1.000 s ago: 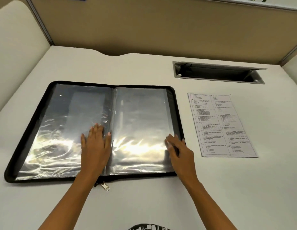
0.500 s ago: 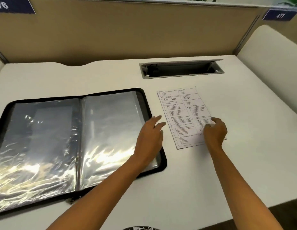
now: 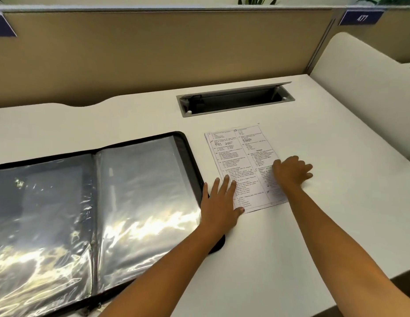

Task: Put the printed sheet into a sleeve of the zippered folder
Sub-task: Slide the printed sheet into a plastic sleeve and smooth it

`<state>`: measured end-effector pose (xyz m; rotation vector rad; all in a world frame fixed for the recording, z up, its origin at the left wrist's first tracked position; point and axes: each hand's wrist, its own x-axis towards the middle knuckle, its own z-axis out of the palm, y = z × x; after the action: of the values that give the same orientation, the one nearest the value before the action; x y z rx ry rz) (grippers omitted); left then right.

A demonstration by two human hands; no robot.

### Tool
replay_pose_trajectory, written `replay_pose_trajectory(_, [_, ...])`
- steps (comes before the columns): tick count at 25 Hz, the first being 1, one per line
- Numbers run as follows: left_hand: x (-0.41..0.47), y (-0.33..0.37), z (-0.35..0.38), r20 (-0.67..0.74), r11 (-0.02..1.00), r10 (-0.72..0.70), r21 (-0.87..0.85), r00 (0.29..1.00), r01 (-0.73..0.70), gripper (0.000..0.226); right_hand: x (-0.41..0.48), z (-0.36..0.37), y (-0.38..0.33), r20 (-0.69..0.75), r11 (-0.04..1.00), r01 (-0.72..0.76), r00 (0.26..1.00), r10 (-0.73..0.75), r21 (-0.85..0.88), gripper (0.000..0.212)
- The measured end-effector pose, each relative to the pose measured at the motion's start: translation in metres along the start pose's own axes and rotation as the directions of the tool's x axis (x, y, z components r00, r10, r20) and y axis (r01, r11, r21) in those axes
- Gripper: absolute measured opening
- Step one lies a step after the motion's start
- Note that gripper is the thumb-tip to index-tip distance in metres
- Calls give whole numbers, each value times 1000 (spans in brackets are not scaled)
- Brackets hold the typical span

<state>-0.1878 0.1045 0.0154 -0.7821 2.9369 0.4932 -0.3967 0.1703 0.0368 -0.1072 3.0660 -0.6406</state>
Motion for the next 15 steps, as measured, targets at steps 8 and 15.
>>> replay_pose_trajectory(8, [1, -1, 2, -3, 1000, 2, -16, 1000, -2, 79, 29, -16, 4, 356, 965, -96, 935, 3, 244, 52])
replay_pose_trajectory(15, [3, -5, 0, -47, 983, 27, -180, 999, -35, 82, 25, -54, 7, 314, 931, 222, 897, -311, 288, 30])
